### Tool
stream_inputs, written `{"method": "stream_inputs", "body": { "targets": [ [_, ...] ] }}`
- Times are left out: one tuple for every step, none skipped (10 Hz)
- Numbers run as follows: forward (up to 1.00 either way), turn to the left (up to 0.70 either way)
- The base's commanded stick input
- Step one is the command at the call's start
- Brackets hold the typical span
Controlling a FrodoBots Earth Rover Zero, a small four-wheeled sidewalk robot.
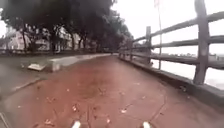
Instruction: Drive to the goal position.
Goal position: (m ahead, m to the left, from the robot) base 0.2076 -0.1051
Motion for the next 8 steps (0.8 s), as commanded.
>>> {"method": "stream_inputs", "body": {
  "targets": [
    [0.50,0.02],
    [0.50,0.05],
    [0.50,0.08],
    [0.50,0.12],
    [0.50,0.15],
    [0.50,0.18],
    [0.50,0.21],
    [0.50,0.38]
  ]
}}
